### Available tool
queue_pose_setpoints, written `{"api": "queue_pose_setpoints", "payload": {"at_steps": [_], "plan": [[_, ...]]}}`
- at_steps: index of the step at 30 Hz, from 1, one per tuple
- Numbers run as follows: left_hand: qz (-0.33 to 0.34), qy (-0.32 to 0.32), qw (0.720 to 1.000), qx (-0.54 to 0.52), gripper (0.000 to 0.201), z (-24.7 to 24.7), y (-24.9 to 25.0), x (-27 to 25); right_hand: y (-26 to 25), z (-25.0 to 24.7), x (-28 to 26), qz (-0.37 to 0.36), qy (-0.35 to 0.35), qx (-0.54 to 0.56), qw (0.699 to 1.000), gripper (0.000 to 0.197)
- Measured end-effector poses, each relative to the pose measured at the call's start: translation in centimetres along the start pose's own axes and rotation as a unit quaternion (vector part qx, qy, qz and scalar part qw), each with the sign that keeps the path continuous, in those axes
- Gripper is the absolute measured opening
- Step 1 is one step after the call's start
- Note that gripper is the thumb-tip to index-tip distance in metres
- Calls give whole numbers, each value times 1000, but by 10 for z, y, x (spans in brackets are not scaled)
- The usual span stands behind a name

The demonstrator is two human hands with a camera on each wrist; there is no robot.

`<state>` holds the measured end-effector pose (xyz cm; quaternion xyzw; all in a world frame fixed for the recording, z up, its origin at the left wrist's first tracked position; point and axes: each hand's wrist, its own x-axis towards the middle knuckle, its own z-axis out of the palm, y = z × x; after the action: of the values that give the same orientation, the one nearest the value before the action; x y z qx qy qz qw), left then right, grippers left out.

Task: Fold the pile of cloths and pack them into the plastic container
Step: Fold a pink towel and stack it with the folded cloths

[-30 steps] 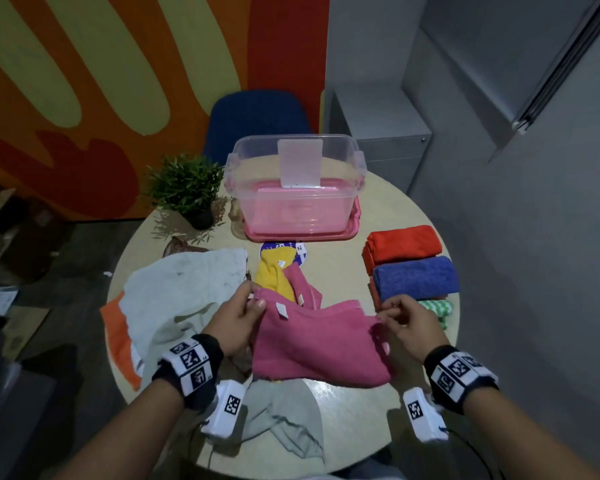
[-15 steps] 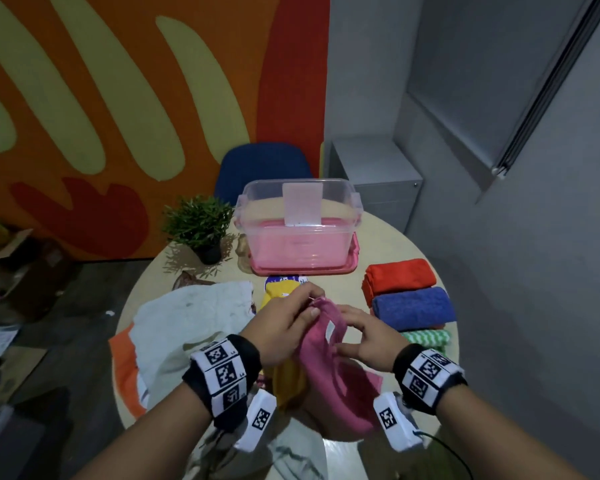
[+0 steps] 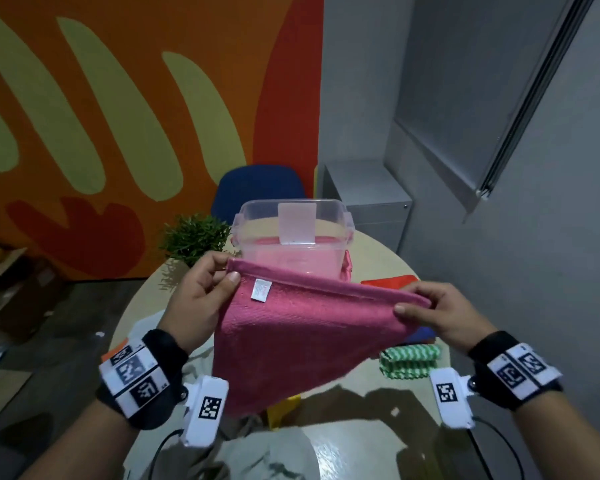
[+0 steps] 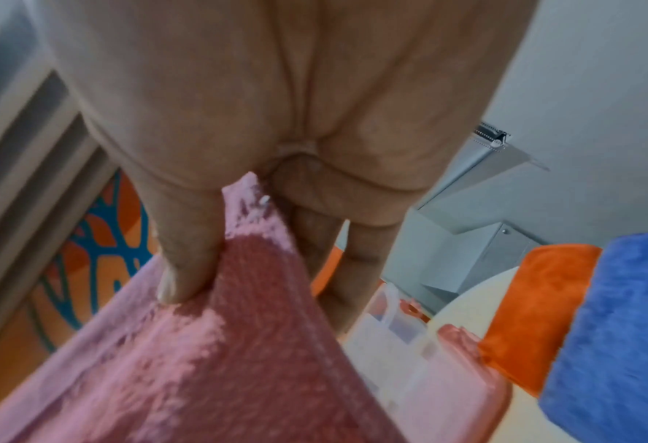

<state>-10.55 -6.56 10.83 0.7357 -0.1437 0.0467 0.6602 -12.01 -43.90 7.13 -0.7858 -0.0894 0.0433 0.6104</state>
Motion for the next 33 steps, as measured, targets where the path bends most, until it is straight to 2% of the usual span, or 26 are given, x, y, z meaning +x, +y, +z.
{"api": "queue_pose_setpoints", "payload": {"at_steps": [3,6,9,13,16,18,23,26,28,30,33], "plan": [[-8,14,999,-37,15,-3,8,-6,-11,-5,3,-29,33,88,995,22],[-26,32,999,-33,17,-7,5,1,-10,-2,21,-31,71,106,991,11],[-67,39,997,5,17,-13,-25,19,6,7,46,18,73,77,994,9],[-111,50,988,94,18,-18,-88,42,50,23,79,71,87,14,994,21],[-147,52,975,157,19,-17,-126,42,74,40,83,85,114,-34,989,28],[-190,50,964,176,19,-12,-143,28,93,53,72,119,124,-63,983,26],[-327,15,944,34,17,0,-183,-28,171,93,10,229,80,-102,965,40],[-403,-34,915,-16,12,-3,-218,-51,199,109,-20,286,53,-108,951,27],[-443,-70,893,-24,7,-9,-239,-65,211,113,-27,309,40,-116,943,26],[-454,-117,883,-18,21,-17,-260,-79,220,111,-26,323,10,-133,937,31],[-465,-122,876,-41,32,-22,-268,-84,218,109,-25,371,-21,-115,921,27]]}}
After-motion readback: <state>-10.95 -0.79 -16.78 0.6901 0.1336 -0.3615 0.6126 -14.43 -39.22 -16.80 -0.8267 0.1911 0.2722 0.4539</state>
